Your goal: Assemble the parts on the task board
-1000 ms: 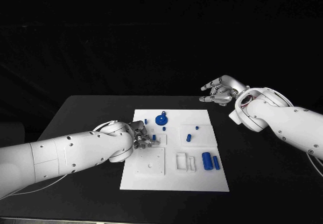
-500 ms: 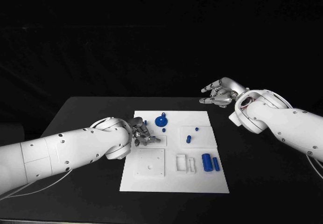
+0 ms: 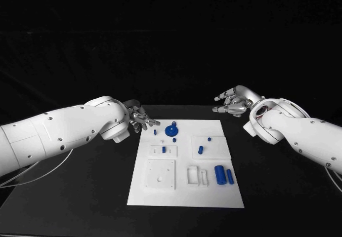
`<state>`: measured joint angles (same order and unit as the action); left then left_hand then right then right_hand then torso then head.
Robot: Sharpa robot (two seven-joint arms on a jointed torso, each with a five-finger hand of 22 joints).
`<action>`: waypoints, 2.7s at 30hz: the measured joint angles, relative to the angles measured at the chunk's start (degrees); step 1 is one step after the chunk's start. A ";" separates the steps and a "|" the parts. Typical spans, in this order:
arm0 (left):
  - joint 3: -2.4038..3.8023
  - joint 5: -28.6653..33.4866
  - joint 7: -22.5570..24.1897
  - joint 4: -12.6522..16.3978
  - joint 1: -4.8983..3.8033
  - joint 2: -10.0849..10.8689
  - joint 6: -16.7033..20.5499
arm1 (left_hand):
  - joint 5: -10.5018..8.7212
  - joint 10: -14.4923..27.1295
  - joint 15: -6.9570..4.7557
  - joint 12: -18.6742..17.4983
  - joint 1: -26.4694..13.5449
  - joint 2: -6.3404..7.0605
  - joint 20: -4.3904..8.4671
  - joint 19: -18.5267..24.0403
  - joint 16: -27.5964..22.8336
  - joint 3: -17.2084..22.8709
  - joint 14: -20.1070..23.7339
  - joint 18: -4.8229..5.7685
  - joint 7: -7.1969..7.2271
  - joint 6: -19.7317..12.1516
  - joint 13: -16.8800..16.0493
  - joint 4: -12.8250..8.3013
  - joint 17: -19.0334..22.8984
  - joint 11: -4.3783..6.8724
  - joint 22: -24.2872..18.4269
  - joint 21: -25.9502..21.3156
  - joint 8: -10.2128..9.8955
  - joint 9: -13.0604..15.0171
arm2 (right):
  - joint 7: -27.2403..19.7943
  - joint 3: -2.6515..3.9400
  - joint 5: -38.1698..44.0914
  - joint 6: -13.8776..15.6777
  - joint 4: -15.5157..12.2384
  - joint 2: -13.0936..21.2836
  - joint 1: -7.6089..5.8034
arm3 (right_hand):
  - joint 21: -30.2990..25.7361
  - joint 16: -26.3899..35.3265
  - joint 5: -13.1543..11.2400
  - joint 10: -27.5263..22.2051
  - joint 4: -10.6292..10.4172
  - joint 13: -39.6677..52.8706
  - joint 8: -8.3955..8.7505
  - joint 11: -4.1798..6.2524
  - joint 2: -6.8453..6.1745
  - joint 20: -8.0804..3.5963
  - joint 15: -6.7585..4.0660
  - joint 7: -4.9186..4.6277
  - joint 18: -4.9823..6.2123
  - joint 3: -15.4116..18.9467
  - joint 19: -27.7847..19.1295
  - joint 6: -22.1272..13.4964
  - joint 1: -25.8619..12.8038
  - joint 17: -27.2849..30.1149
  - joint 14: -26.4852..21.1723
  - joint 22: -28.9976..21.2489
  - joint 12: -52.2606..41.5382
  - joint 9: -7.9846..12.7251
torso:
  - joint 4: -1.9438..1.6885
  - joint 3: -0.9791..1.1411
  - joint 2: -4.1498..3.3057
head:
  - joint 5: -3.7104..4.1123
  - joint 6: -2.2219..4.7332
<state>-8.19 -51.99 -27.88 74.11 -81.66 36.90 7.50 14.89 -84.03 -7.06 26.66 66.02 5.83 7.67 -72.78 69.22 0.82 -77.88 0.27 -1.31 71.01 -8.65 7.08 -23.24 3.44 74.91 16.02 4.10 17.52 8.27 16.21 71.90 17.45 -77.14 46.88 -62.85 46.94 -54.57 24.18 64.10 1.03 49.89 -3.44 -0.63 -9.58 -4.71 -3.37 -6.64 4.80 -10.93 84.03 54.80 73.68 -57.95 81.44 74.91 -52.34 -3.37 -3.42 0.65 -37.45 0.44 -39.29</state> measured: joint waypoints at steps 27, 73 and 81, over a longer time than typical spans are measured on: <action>0.03 0.93 0.28 -23.76 -0.74 -12.01 -12.40 | -3.02 0.18 0.63 -0.71 -2.74 0.82 0.01 0.00 0.00 -0.09 0.62 -0.08 -0.61 -2.05 -0.59 2.57 -0.15 -0.61 0.03 -0.42 0.01 -0.93 | -0.03 0.19 -0.34 0.03 -0.26 -0.51 0.00 | 0.00 0.00 0.00 0.01 0.00 0.01 0.00 -0.01 0.00 0.00 0.00 -0.20 0.00 0.00 0.00 -0.20 0.00 0.00 0.00 0.00 0.00 0.00 | 0.24 0.36 -2.32 | -0.40 2.08; -0.05 1.74 1.76 -29.07 1.49 -15.94 -19.26 | -3.09 -0.02 0.62 -1.17 -3.19 -2.57 0.02 0.00 0.23 -1.55 1.03 -0.21 -0.60 -2.04 -0.76 -1.10 0.16 -0.81 0.00 -0.41 0.04 -0.85 | -0.03 0.87 -0.37 0.06 -0.45 -1.11 -0.01 | 0.00 0.00 0.00 0.10 -0.23 -0.05 0.00 -0.10 0.00 0.00 0.00 -0.01 0.00 0.23 0.00 -0.39 0.00 -0.01 0.00 -0.01 0.00 0.00 | 0.22 0.44 -2.58 | 0.50 1.45; -0.05 1.88 2.01 -30.06 1.87 -16.44 -19.55 | -3.09 -0.03 0.61 -1.16 -2.47 -4.73 0.02 0.00 0.23 -2.74 1.02 -0.22 -0.61 -2.04 -0.76 -3.14 0.22 -0.80 0.00 -0.41 0.05 -1.13 | -0.03 0.90 -0.37 0.06 -0.46 -1.18 -0.01 | 0.00 0.00 0.00 0.10 -0.23 -0.05 0.00 -0.10 0.00 0.00 0.00 -0.01 0.00 0.23 0.00 -0.40 0.00 -0.01 0.00 0.04 0.00 0.00 | 0.23 0.48 -2.58 | 0.59 1.48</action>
<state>-8.24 -50.11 -25.87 44.05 -79.79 20.46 -12.05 11.80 -84.05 -6.44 25.49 63.56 1.10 7.69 -72.78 69.45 -1.92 -76.86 0.04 -1.92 68.97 -9.40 3.95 -23.01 2.64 74.90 15.61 4.15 16.40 8.24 17.11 71.53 17.51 -77.60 45.71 -62.87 46.94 -54.58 24.18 64.20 0.79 49.84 -3.43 -0.73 -9.58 -4.71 -3.37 -6.64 4.80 -10.69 84.03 54.41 73.69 -57.95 81.44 74.95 -52.34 -3.37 -3.20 1.13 -40.03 1.03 -37.81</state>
